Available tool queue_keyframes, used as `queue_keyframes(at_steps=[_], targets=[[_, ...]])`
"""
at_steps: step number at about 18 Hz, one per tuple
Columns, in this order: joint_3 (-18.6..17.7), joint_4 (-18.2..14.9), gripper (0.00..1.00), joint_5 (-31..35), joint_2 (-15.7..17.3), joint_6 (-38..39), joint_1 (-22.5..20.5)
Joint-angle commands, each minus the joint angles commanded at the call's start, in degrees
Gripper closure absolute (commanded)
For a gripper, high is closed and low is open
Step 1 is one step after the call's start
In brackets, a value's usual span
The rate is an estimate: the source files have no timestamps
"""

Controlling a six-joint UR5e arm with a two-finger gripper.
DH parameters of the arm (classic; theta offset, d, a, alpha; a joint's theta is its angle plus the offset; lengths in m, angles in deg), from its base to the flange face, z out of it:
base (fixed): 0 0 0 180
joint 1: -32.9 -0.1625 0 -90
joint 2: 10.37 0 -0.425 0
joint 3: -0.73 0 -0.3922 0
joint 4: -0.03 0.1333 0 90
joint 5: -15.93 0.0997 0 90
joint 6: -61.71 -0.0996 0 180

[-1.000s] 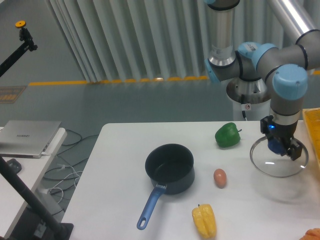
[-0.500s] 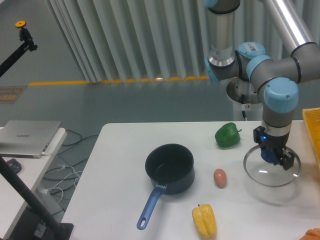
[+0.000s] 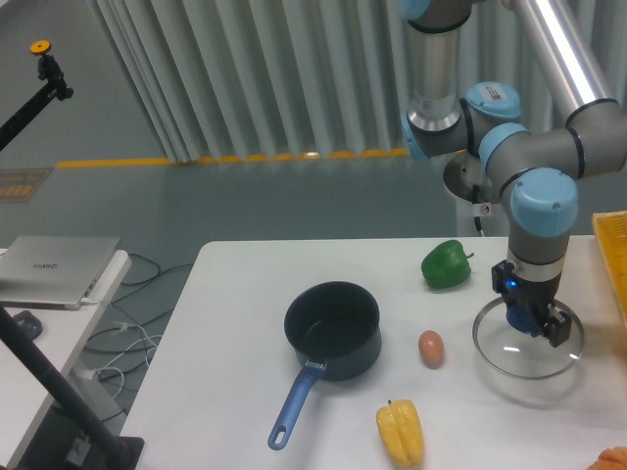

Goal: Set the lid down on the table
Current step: 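Lower the held glass lid down onto the table surface, then open the gripper to release the lid's blue knob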

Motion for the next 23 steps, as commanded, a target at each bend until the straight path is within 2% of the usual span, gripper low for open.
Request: queue_keyframes(at_steps=[6, 23], targets=[[0.0, 0.9, 0.51, 0.0, -1.6, 0.4, 0.4], [-0.1, 1.3, 0.51, 0.2, -2.9, 0.4, 0.9]])
